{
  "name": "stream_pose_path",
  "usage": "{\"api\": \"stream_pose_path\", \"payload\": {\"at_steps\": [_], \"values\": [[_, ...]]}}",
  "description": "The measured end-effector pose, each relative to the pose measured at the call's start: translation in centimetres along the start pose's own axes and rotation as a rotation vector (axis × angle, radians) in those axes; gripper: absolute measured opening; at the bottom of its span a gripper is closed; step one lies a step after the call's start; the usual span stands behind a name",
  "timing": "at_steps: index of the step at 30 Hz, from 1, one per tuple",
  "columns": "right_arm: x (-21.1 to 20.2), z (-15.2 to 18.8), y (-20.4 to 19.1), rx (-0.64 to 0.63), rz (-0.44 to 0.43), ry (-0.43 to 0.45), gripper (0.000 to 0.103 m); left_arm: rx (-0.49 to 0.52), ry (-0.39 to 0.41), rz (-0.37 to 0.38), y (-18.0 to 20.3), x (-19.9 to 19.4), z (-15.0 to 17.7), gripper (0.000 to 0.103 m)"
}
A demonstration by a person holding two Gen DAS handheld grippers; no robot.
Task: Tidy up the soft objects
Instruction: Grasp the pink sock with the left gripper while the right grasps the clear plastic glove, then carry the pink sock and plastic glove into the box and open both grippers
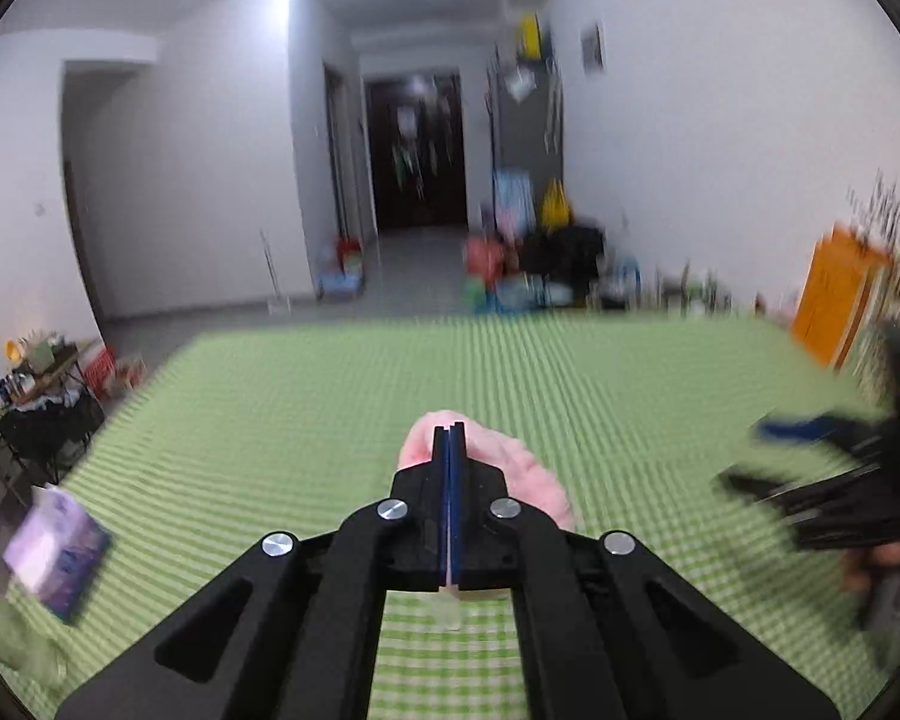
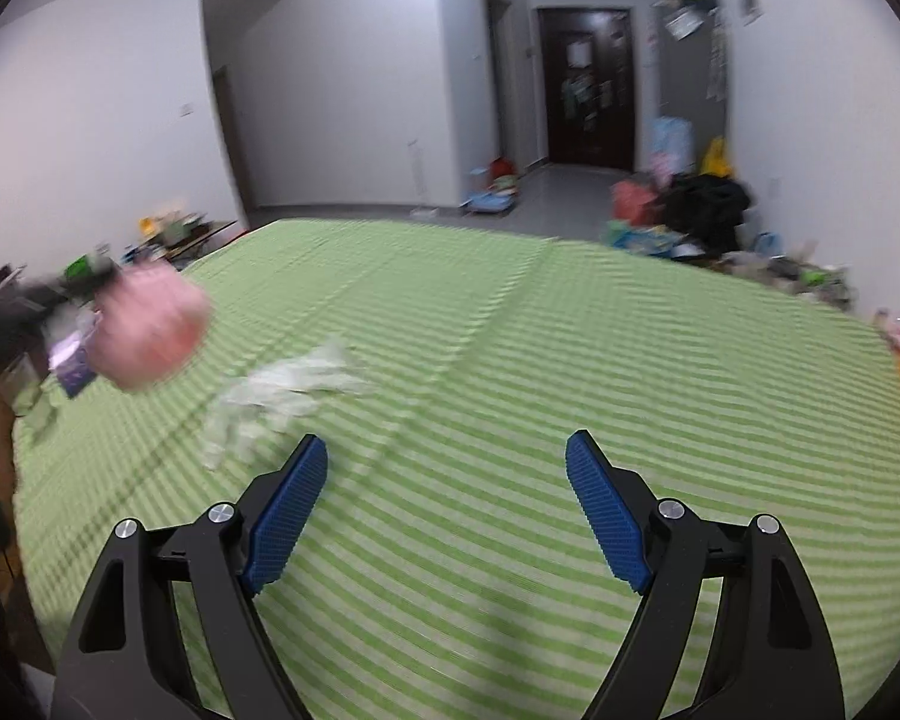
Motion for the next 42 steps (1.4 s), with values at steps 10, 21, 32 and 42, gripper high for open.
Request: {"api": "stream_pose_path", "payload": {"at_steps": [10, 21, 32, 42], "values": [[13.0, -1.1, -13.9, -0.263, -0.081, -0.190, 0.079, -0.099, 0.088, -0.215, -11.8, -13.0, 3.8, 0.000], [17.6, -0.3, -14.7, -0.269, -0.039, -0.283, 0.020, -0.141, 0.004, -0.272, -15.8, -15.7, 9.5, 0.000], [0.1, -4.8, -10.5, -0.278, 0.008, -0.001, 0.007, -0.132, 0.102, -0.274, -10.1, -21.6, 6.2, 0.000], [-17.3, -4.5, -6.6, -0.285, -0.002, 0.230, 0.007, -0.088, 0.171, -0.235, -1.4, -27.7, 4.1, 0.000]]}}
Point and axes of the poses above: each gripper's, at about its wrist camera, not at the fingertips, and x roughly the way its jaws point, y to its right, z to its underside, the point moved 10 cm from there along x, roughly the way its jaws point, and after that the axes turned 6 degrees about z, right-handed, at the moved point
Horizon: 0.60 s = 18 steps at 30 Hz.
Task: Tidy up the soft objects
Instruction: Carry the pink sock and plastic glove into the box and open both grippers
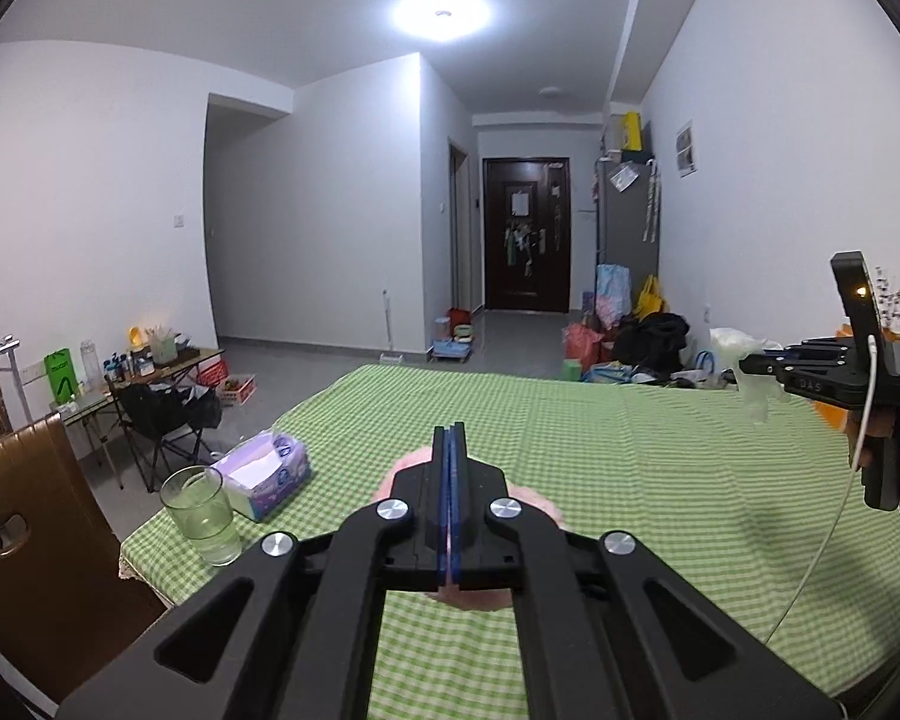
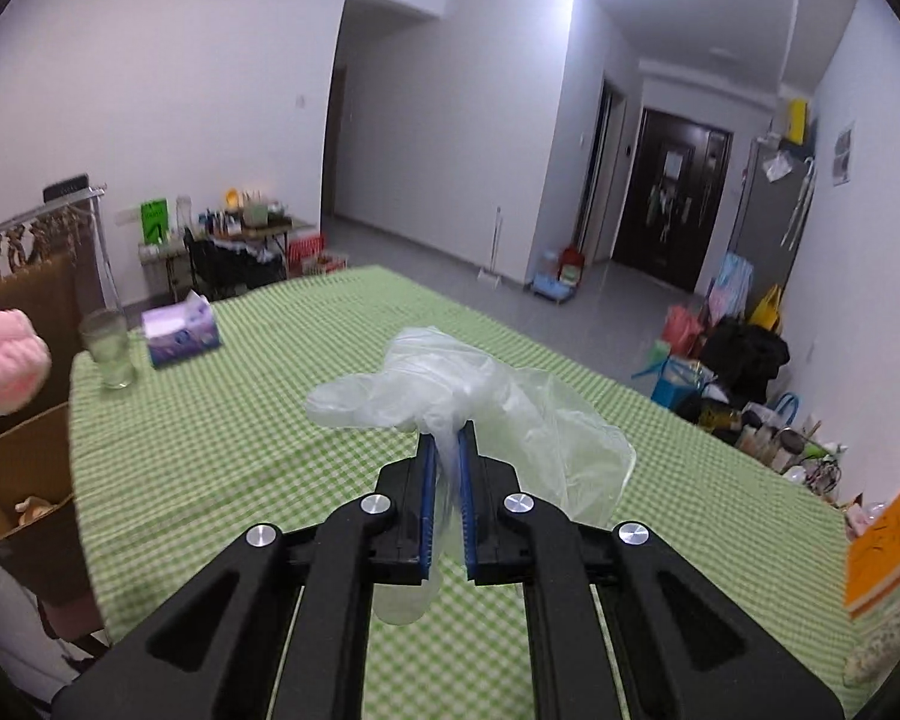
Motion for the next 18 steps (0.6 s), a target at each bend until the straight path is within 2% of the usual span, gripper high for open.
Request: {"api": "stream_pose_path", "payload": {"at_steps": [9, 18], "values": [[-4.1, 2.3, -0.4, 0.041, -0.012, 0.027, 0.007, 0.023, 0.033, 0.015, 4.1, -5.3, -0.1, 0.000], [-5.4, 2.0, -3.8, 0.003, -0.069, 0.044, 0.007, -0.026, 0.045, -0.037, 2.1, -7.9, 0.6, 0.000]]}}
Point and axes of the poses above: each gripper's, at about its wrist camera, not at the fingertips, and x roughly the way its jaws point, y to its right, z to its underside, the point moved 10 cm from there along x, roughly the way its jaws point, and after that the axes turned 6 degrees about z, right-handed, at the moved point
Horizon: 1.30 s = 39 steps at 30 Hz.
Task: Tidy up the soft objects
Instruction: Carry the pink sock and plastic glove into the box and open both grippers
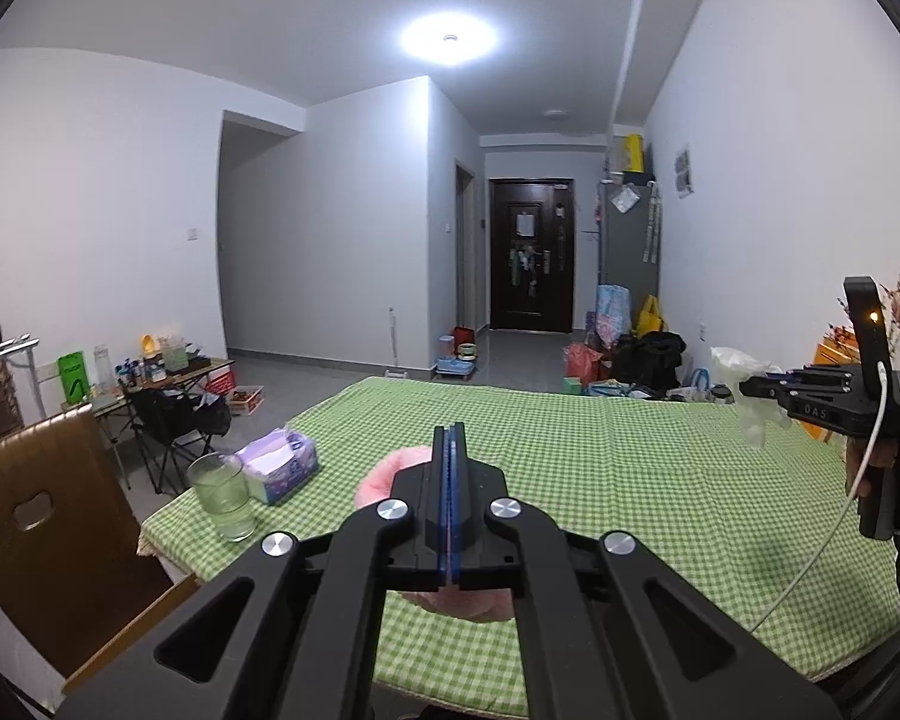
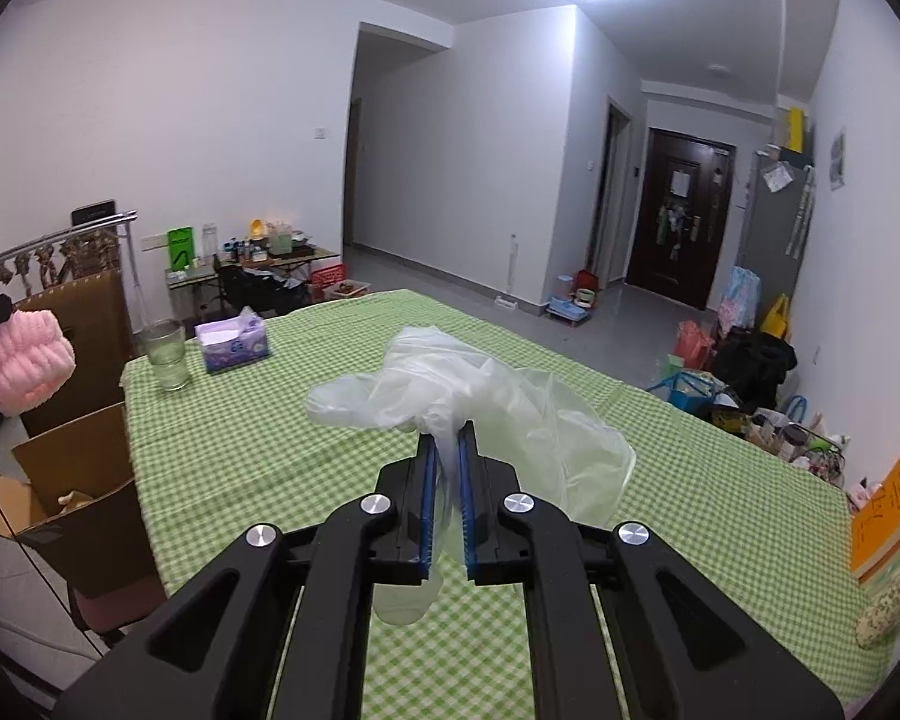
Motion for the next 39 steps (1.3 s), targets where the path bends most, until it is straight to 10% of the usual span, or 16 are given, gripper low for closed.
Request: {"api": "stream_pose_path", "payload": {"at_steps": [13, 25, 39], "values": [[4.9, -1.6, -11.9, -0.095, -0.198, -0.015, 0.007, -0.077, 0.005, -0.340, -10.4, -5.0, 3.5, 0.000], [9.5, 0.1, -29.4, -0.224, -0.456, -0.107, 0.007, -0.336, -0.099, -0.616, -23.4, -10.7, 13.1, 0.000], [11.1, 3.7, -42.8, -0.342, -0.653, -0.196, 0.008, -0.502, -0.218, -0.688, -30.9, -10.2, 22.0, 0.000]]}}
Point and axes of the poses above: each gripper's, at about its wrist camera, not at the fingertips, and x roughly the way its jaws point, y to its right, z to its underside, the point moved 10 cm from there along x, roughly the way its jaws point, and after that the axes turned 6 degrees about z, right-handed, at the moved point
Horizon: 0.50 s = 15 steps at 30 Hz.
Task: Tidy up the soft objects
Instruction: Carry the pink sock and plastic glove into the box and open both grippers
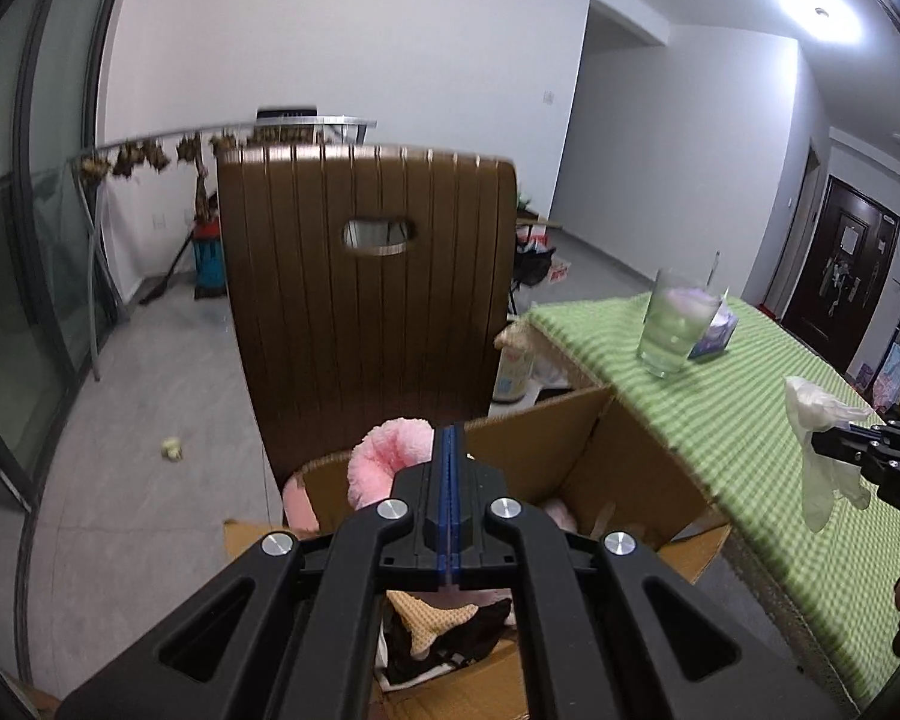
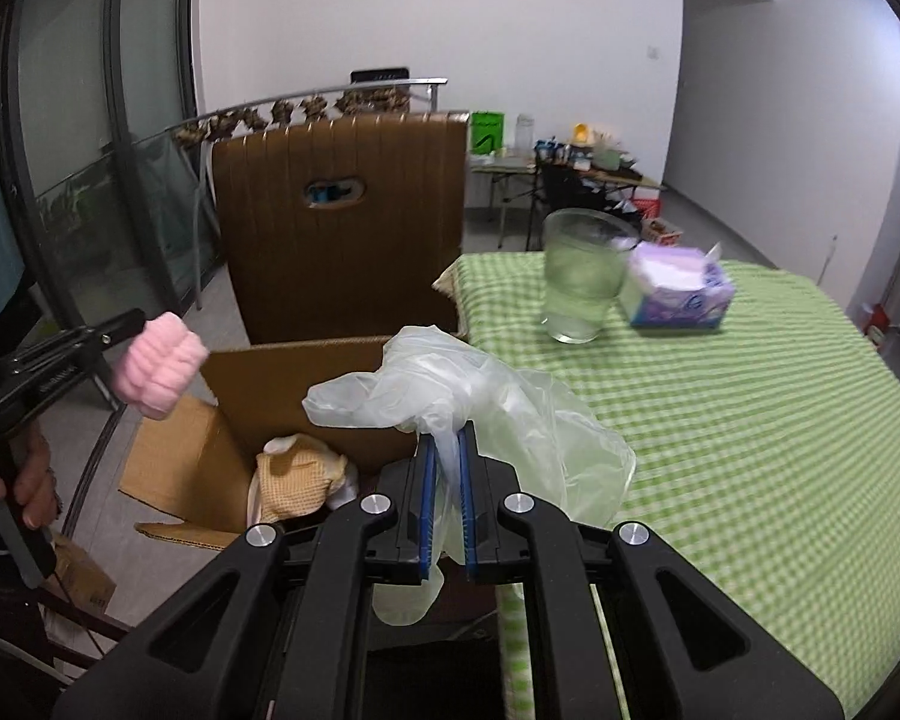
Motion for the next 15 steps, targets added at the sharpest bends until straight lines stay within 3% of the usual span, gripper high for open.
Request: {"api": "stream_pose_path", "payload": {"at_steps": [15], "values": [[9.0, 1.8, -4.9, -0.053, -0.084, -0.128, 0.008, -0.063, -0.174, 0.071, -0.6, 8.3, 3.6, 0.000]]}}
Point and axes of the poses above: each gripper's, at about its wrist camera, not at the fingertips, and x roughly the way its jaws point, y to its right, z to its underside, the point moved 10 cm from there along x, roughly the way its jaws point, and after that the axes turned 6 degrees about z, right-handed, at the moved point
